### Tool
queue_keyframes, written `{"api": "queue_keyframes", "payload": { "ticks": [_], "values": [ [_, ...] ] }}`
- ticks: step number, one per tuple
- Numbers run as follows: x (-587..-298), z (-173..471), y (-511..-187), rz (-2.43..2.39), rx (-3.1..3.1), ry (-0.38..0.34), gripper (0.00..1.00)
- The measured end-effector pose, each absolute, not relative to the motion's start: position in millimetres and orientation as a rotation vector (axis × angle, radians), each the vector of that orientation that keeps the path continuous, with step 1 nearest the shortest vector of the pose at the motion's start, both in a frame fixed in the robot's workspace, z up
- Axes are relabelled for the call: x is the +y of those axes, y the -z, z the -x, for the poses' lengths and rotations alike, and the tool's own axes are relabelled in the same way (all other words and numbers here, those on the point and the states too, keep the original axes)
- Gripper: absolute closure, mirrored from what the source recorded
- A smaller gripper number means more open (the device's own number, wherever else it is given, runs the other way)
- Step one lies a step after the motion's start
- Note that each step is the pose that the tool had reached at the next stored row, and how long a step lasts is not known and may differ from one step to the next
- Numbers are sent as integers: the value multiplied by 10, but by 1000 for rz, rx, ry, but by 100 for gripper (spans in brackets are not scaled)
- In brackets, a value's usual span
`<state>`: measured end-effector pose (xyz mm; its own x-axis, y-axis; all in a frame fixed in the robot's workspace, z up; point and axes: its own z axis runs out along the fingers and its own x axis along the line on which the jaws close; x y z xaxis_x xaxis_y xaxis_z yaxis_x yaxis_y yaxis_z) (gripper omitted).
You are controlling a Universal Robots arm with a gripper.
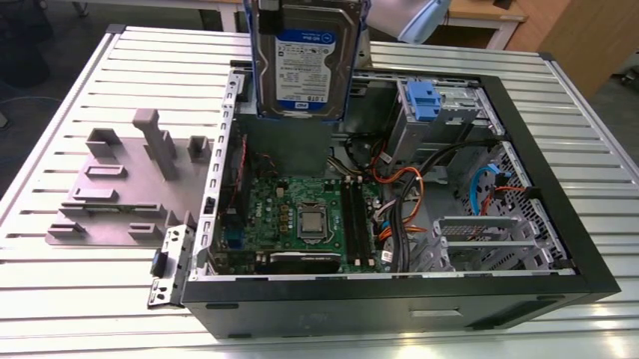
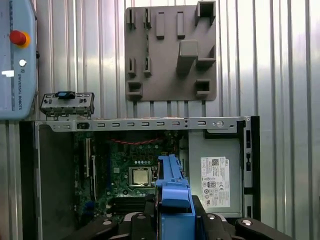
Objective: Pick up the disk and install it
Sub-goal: 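Pick up the disk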
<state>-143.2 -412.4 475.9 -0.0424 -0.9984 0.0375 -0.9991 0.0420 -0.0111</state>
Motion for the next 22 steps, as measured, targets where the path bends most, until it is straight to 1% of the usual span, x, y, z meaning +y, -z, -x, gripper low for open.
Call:
{"api": "queue_keyframes", "payload": {
  "ticks": [3, 22],
  "values": [
    [-4159, 1431, -4759, -2166, -2260, -39, 64],
    [-4257, 1208, -4758, -2166, -2260, -39, 64]
  ]
}}
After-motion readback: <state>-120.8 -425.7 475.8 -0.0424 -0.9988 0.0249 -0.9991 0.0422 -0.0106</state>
